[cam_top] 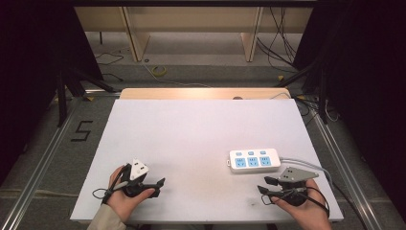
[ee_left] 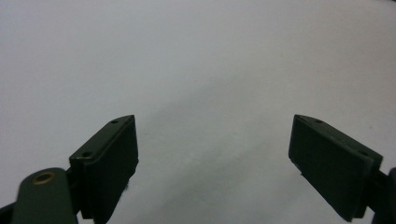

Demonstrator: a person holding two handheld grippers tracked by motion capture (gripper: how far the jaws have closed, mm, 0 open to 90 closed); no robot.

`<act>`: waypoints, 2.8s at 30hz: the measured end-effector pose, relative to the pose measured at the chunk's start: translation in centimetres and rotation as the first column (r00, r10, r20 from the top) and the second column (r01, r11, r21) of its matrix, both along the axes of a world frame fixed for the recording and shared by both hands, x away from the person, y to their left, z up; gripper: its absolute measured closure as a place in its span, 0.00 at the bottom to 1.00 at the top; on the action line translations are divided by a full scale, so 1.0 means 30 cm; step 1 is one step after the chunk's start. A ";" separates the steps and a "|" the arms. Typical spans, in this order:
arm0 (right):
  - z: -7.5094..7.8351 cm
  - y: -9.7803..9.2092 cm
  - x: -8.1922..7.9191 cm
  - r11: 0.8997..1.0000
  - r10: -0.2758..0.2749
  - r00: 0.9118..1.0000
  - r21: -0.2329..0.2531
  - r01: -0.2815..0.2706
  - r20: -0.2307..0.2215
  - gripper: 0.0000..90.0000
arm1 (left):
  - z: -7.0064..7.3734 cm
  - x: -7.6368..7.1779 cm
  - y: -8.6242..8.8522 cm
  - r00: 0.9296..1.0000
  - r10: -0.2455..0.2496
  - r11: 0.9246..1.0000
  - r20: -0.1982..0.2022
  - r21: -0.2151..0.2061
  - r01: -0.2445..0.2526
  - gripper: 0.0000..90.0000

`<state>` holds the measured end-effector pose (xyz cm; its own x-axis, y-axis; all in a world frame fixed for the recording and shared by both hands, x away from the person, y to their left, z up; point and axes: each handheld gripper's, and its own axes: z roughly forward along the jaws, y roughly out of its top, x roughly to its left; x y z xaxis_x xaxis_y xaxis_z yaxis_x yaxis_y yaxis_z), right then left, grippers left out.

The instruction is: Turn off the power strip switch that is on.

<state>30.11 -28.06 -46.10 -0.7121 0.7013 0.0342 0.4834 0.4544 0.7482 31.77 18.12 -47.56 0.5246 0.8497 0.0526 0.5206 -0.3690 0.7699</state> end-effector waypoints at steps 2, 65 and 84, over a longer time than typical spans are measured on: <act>0.004 0.001 -0.002 1.000 0.001 1.000 -0.008 -0.001 0.000 0.66 | 0.000 0.000 0.000 1.000 0.001 1.000 0.002 0.007 -0.001 0.17; 0.072 0.040 0.035 0.990 -0.007 0.999 -0.144 0.001 -0.039 1.00 | -0.003 0.006 0.001 1.000 0.006 1.000 0.006 0.014 -0.006 0.19; 0.093 0.051 0.058 0.988 -0.019 0.999 -0.153 0.012 -0.045 1.00 | -0.001 0.006 0.001 1.000 0.008 1.000 0.010 0.012 -0.008 0.19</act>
